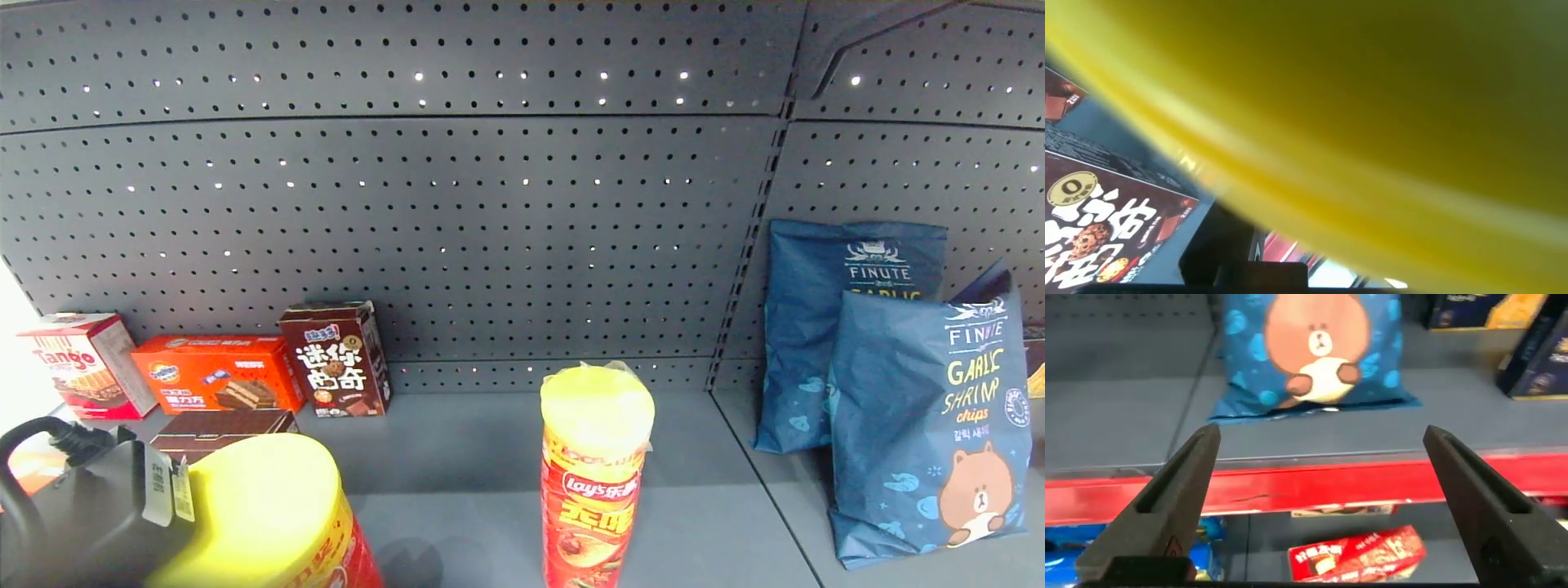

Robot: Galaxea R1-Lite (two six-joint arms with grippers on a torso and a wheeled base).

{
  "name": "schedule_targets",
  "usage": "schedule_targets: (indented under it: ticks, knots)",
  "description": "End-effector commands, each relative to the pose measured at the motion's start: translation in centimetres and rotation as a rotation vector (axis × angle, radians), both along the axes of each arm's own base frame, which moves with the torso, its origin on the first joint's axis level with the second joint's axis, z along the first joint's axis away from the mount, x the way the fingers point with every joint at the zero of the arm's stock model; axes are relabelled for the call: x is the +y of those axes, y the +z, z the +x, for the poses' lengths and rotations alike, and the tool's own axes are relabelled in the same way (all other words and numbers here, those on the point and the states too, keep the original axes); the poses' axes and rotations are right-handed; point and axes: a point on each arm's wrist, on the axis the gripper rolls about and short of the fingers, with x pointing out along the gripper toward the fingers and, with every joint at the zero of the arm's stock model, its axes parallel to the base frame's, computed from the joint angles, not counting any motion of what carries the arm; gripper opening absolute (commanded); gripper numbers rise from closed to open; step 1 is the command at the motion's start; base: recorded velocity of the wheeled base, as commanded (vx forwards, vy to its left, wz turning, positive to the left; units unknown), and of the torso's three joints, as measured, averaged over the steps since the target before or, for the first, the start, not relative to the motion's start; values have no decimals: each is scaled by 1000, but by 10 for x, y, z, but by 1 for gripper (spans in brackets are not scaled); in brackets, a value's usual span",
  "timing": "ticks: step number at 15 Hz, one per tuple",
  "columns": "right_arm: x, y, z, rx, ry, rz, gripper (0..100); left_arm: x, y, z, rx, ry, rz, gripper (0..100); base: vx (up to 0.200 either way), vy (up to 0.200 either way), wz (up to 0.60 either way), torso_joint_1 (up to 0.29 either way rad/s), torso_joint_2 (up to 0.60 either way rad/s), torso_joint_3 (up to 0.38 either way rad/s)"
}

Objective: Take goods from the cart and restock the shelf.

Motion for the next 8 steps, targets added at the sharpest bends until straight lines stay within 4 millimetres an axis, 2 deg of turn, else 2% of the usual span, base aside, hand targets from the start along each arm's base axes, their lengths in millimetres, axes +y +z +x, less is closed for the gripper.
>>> schedule_targets:
  ticks: [1,2,5,8]
  knots:
    - [0,0,0,-2,-6,-3,100,-6,4,11,9,26,12,0,0,0,0,0,0,0]
    - [0,0,0,-2,-7,0,100,-9,5,15,10,32,14,0,0,0,0,0,0,0]
    - [0,0,0,-2,-6,0,100,-28,16,50,-34,79,-22,0,0,0,0,0,0,0]
    - [0,0,0,-4,-8,10,100,-35,22,71,-65,119,-46,0,0,0,0,0,0,0]
